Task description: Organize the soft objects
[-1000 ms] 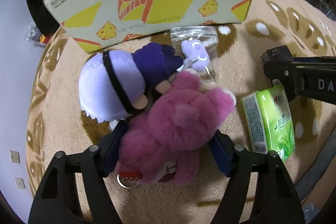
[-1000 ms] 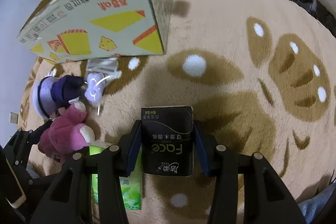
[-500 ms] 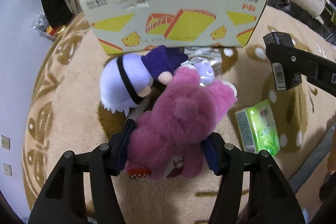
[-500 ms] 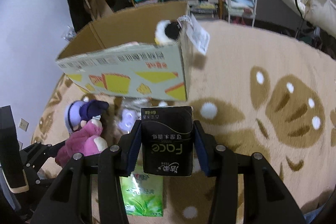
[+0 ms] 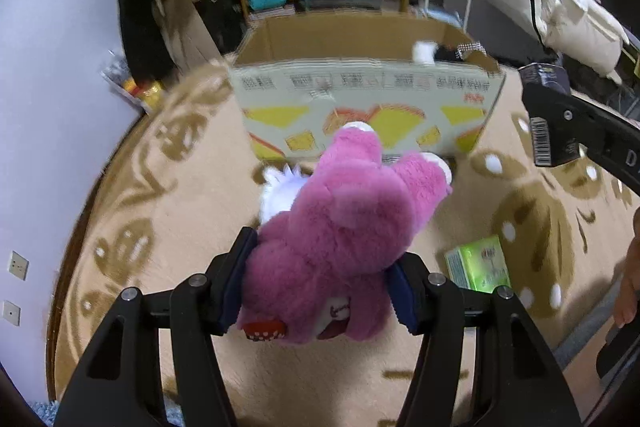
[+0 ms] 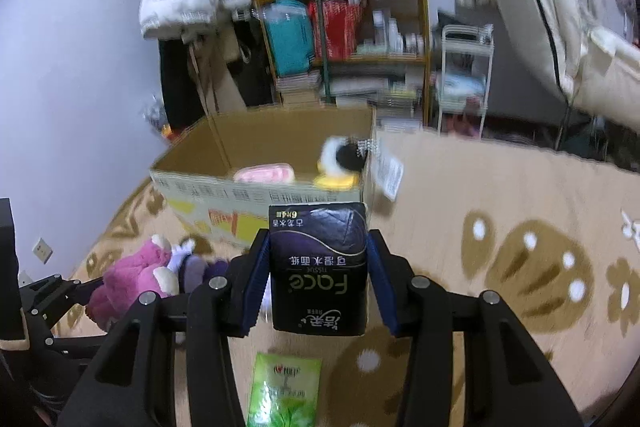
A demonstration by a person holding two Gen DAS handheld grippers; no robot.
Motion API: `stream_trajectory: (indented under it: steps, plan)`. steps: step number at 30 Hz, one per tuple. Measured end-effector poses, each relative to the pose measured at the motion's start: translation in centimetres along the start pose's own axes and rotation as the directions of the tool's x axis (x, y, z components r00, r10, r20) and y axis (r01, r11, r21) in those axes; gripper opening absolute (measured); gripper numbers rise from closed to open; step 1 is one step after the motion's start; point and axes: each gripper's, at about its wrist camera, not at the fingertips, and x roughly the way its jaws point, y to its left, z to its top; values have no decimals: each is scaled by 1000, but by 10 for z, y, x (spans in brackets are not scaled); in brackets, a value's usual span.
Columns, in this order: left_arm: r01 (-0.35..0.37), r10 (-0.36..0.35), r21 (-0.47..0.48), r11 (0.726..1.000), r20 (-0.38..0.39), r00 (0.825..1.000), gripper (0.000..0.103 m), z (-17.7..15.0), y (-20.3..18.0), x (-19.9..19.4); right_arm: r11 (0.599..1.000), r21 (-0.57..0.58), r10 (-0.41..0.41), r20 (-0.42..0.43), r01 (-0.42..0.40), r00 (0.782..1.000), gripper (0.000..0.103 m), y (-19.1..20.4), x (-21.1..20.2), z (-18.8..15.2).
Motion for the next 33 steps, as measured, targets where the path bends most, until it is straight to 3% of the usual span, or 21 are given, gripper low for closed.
stream_trajectory:
  steps: [4, 9, 20, 33]
  plan:
    - [-49, 50, -11, 999, 110, 993, 60, 6, 5, -15, 999, -31, -7, 74, 10, 997, 50, 10, -11, 5]
    - [-85, 86, -13, 996, 200, 976, 60, 12, 8, -30, 1000, -15, 5, 108, -4, 994, 50, 9, -15, 11]
    - [-131, 134, -30, 991, 291, 947, 60, 27, 12, -37, 999, -47, -5, 209, 15, 978, 50, 21, -18, 25]
    - [-156, 152, -18, 988, 364, 919, 60, 53, 14, -30, 995, -89, -21, 255, 45, 967, 50, 30, -4, 39]
